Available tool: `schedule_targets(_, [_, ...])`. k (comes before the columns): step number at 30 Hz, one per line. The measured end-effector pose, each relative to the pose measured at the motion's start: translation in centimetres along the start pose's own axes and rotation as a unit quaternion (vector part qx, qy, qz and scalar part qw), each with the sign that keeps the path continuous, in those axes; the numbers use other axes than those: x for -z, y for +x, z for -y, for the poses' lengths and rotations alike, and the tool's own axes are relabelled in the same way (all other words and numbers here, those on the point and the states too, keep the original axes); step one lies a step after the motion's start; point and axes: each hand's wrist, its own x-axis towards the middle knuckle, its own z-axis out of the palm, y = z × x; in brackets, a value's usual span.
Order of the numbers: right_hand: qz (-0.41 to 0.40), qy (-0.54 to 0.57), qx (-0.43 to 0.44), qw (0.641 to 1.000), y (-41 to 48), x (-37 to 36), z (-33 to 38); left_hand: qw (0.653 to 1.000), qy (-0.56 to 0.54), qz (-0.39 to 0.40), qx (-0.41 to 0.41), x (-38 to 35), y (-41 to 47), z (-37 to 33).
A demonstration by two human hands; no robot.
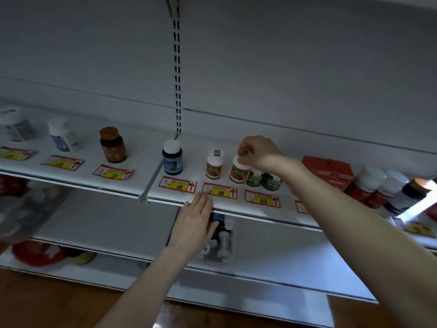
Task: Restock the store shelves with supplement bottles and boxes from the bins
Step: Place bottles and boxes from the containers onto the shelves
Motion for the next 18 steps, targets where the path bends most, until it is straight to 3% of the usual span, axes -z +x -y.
schedule_targets(18, [0.043, -0.022, 0.023, 0.999, 4.1, -3.0, -1.0, 1.0, 0.003, 0.0, -0.002, -1.2, -0.1, 0.4])
